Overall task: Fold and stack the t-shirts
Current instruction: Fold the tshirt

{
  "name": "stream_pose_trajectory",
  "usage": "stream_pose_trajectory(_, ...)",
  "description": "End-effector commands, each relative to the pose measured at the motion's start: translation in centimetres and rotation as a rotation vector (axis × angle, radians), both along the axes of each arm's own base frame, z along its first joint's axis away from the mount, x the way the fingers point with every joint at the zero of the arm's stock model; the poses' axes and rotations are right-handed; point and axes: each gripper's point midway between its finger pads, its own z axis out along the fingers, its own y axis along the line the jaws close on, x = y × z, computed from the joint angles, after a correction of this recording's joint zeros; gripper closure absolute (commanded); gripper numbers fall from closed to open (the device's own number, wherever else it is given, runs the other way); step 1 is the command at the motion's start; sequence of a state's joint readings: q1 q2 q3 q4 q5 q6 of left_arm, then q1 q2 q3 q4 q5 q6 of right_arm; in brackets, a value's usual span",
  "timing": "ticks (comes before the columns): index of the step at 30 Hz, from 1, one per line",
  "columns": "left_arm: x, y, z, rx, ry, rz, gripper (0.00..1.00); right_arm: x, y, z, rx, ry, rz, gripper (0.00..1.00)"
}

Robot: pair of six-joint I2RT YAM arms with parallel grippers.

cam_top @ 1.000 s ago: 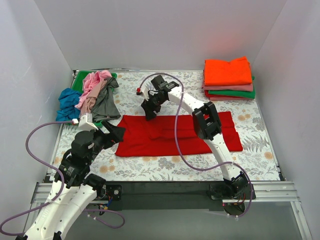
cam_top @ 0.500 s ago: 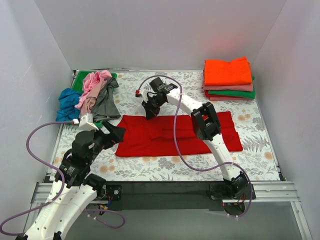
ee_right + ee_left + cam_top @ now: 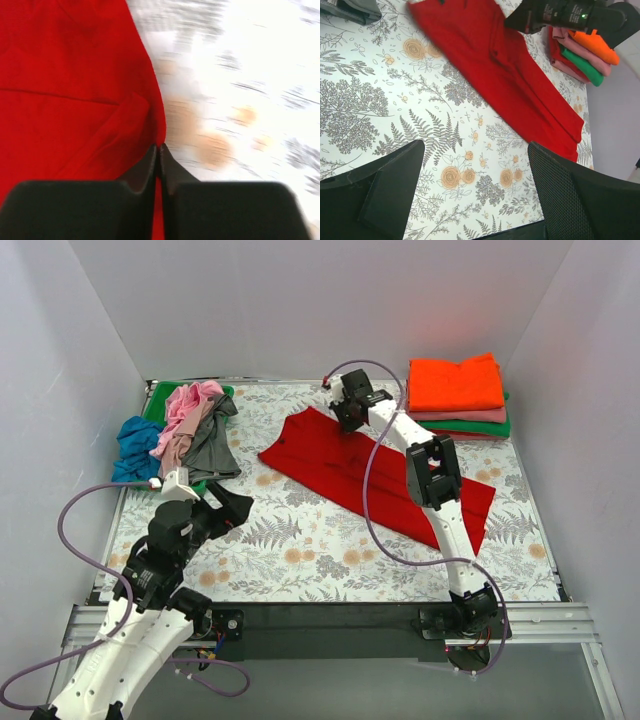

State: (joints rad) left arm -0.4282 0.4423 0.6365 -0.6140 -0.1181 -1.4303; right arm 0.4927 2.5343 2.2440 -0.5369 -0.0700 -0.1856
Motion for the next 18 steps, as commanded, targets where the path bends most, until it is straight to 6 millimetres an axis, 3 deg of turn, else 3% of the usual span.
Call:
stream_pose_trajectory(1, 0.3, -0.2, -0.2, -0.011, 0.001, 0.001, 0.17, 4.1, -3.7, 3.8, -0.035, -0.146, -0.164, 0.86)
stream_pose_trajectory(3, 0.3, -0.4, -0.5, -0.019, 0.007, -0.003, 0.17, 4.6, -4.4, 5.2, -0.03, -0.169, -0.157, 0.72)
stream_pose_trajectory(4, 0.3, -0.5, -0.5, -0.026, 0.007, -0.009, 0.17, 4.5, -4.3, 6.9, -0.013, -0.191, -0.129, 0.68)
stream_pose_trajectory(5, 0.4, -0.8, -0.5, -0.041, 0.006, -0.014, 0.17, 4.3, -4.2, 7.8, -0.001, -0.2, -0.098, 0.56)
stream_pose_trajectory(6, 0.4, -1.2, -1.0, -0.048, 0.02, -0.027, 0.17, 3.6, -4.0, 8.0, 0.015, -0.185, -0.055, 0.5)
stream_pose_trajectory(7, 0.4, -1.6, -1.3, -0.065, 0.036, -0.043, 0.17, 2.5, -3.0, 10.8, 0.072, -0.203, 0.016, 0.44)
stream_pose_trajectory(11, 2.0, -3.4, -3.4, -0.117, 0.124, -0.055, 0.17, -2.2, -1.9, 15.5, 0.125, -0.248, 0.269, 0.22)
stream_pose_trajectory(13, 3.2, -4.1, -4.0, -0.159, 0.176, -0.024, 0.2, -4.8, -2.3, 18.0, 0.146, -0.266, 0.332, 0.19)
stream_pose_trajectory(15, 5.3, -5.1, -6.2, -0.193, 0.281, 0.032, 0.26, -6.9, -3.2, 18.7, 0.129, -0.267, 0.368, 0.16)
stream_pose_trajectory(16, 6.5, -5.7, -5.5, -0.215, 0.289, 0.05, 0.32, -8.5, -3.9, 21.6, 0.135, -0.321, 0.381, 0.16)
stream_pose_trajectory(17, 7.6, -6.0, -5.8, -0.222, 0.312, 0.077, 0.35, -10.4, -4.9, 19.3, 0.102, -0.277, 0.412, 0.14)
stream_pose_trajectory(18, 8.7, -6.4, -8.9, -0.185, 0.415, 0.109, 0.38, -11.7, -5.6, 19.4, 0.097, -0.273, 0.426, 0.14)
